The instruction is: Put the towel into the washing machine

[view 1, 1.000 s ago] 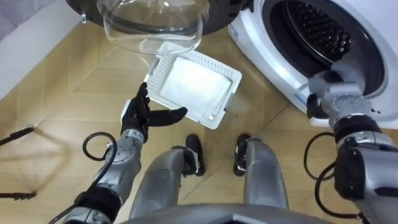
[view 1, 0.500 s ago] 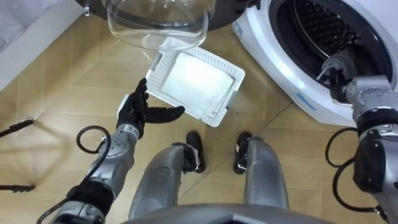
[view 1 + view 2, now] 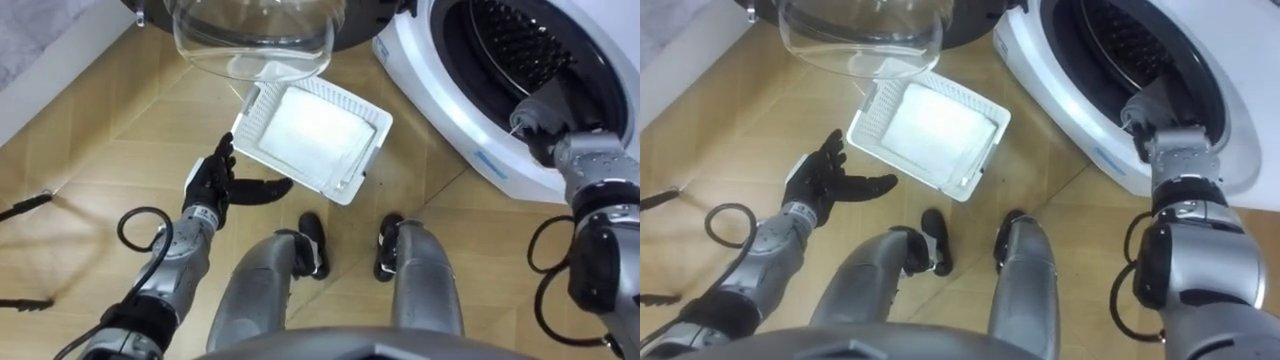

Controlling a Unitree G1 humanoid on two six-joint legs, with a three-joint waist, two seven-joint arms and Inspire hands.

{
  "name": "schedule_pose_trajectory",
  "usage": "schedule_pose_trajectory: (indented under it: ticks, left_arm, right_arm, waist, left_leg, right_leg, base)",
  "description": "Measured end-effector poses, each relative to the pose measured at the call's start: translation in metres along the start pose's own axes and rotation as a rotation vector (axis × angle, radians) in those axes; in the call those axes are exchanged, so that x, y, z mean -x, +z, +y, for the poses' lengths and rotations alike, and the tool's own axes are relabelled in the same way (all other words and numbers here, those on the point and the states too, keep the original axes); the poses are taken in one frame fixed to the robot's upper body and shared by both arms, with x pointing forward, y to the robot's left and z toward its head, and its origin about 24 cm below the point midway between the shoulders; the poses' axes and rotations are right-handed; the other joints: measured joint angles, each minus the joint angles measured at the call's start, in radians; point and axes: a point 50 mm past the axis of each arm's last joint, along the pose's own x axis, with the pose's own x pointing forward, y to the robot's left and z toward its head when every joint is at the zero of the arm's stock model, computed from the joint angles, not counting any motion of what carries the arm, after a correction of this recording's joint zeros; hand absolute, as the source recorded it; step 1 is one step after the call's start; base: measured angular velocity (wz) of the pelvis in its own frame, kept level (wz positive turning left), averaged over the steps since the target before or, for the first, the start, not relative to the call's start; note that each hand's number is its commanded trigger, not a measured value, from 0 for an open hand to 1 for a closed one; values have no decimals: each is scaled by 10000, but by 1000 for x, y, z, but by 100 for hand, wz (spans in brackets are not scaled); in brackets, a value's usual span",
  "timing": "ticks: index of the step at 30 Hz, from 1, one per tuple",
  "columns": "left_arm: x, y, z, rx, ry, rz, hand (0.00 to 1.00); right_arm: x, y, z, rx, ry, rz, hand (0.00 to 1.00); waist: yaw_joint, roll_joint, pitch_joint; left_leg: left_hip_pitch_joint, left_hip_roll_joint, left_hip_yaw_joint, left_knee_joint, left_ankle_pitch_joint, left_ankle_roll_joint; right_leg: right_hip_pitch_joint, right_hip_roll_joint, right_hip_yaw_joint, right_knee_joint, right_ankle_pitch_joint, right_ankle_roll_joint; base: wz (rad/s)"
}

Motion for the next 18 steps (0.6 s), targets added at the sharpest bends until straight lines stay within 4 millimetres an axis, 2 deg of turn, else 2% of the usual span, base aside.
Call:
schedule_pose_trajectory:
  ticks: [4,8,11,12,13,15,17,18]
  left_arm:
    - [3,-15,9,-222,446,610,0]
    - [9,-33,15,-726,649,1261,0]
    - [17,-47,25,-907,1019,1775,0]
    - [21,-53,29,-1011,1163,1920,0]
    - [22,-55,30,-1051,1211,1991,0]
    - [32,-70,36,-1179,1445,2466,0]
    - [38,-80,44,-1074,1794,2877,0]
    - [42,-86,48,-1133,1982,3135,0]
  right_arm:
    - [-3,-9,-40,801,-487,196,0]
    - [0,-20,-93,1034,-1275,391,0]
    - [7,-26,-130,2347,-1715,487,0]
    - [10,-30,-145,3004,-1801,615,0]
    - [12,-31,-151,3245,-1849,709,0]
    - [19,-34,-176,3900,-2114,1039,0]
    - [24,-37,-190,4326,-2073,1300,0]
    - [28,-40,-199,4780,-2054,1562,0]
  waist:
    - [19,55,-29]
    - [161,69,-56]
    - [219,83,-123]
    - [213,70,-169]
    - [218,75,-184]
    - [208,109,-325]
    - [168,82,-354]
    - [170,30,-397]
  left_leg:
    - [627,170,-321,-341,-53,-120]
    - [1259,320,-450,-604,-80,-210]
    - [1736,341,-451,-934,-101,-264]
    - [1968,314,-449,-1118,-89,-285]
    - [2110,300,-444,-1216,-84,-295]
    - [2795,269,-412,-1687,-43,-358]
    - [3363,258,-414,-2007,-8,-413]
    - [3734,254,-431,-2212,18,-456]
  right_leg:
    - [1006,274,-359,-792,147,-19]
    - [1907,546,-561,-1621,351,-23]
    - [2431,665,-594,-2082,440,8]
    - [2643,667,-606,-2166,447,21]
    - [2772,668,-614,-2231,451,28]
    - [3441,728,-618,-2681,502,80]
    - [4005,774,-647,-2980,517,94]
    - [4401,817,-687,-3217,527,92]
  base:
    - [5]
    - [-3]
    - [-7]
    - [0]
    - [0]
    - [-4]
    - [-2]
    - [0]
